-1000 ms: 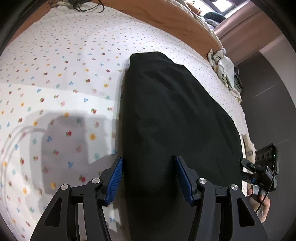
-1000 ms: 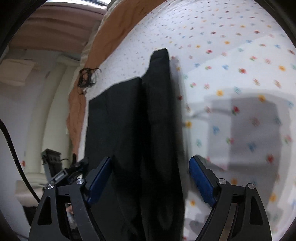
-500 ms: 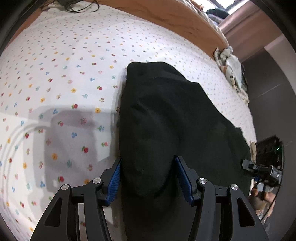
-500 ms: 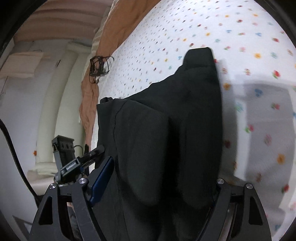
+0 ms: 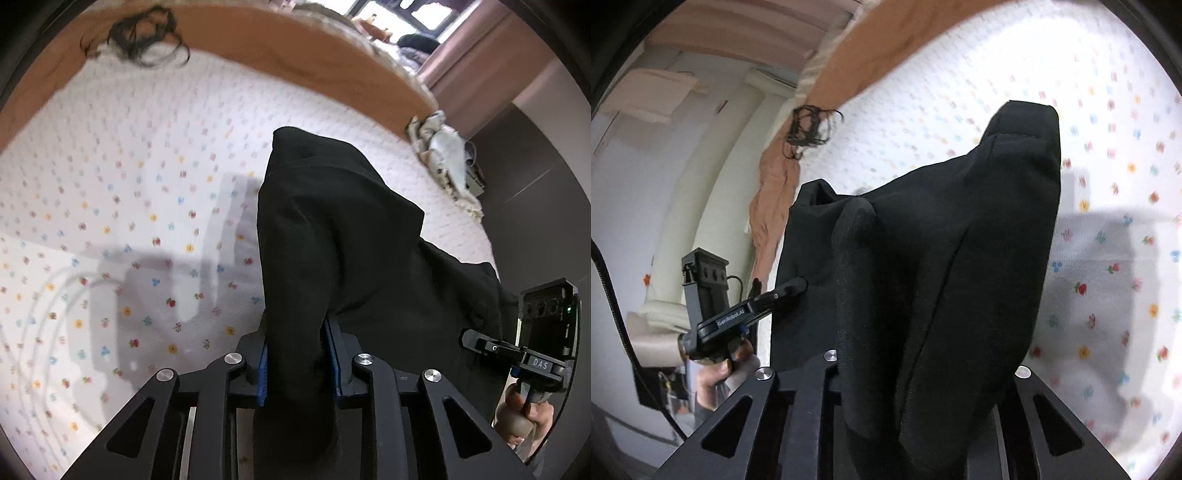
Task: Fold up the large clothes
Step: 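Grasp the folded black shirt's end with both tools, then lift the folded shirt with both tools and carry it toward the beige stack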
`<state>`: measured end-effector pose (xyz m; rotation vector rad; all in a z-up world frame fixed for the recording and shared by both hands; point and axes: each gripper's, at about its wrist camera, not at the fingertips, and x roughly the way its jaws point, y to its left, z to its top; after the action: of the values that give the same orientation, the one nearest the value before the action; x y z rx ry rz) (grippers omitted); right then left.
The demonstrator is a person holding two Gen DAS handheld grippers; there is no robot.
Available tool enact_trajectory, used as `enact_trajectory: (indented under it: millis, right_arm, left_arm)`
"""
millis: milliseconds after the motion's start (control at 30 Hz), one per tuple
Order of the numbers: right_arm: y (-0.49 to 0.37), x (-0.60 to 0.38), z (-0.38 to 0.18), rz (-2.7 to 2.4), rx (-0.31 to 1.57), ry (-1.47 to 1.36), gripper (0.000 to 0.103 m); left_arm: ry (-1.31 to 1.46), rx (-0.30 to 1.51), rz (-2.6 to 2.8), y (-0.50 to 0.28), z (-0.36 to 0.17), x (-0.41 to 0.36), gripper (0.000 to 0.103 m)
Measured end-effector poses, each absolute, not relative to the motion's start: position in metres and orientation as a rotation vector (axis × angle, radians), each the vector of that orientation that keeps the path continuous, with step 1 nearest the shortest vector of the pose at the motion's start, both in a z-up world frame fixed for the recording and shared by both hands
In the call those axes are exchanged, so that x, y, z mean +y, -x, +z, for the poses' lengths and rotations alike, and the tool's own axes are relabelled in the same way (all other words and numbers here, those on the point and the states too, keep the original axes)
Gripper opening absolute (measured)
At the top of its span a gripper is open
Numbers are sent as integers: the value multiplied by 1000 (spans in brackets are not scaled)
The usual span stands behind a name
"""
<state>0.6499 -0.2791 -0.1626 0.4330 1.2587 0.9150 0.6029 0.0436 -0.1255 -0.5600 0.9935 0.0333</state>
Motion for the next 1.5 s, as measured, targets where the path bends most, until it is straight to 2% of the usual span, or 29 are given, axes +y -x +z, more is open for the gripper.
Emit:
enact_trajectory:
  millis: [500,867,1200,1500]
  right_arm:
    - [-560,-316,-50,901,1041,-387,21]
    - [-494,-332,3,909,902,-358,21]
    - [-446,-384,67,862,807,-295,21]
    - [-416,-473,112,797,733,-285,20]
  left_arm:
    - [541,805,5,-523,-24,15,24]
    - [555,718,-62,-467,13,-1,22]
    - [539,666,-194,-441,61,-53,22]
    - [502,632,-309,-440,93,-119,22]
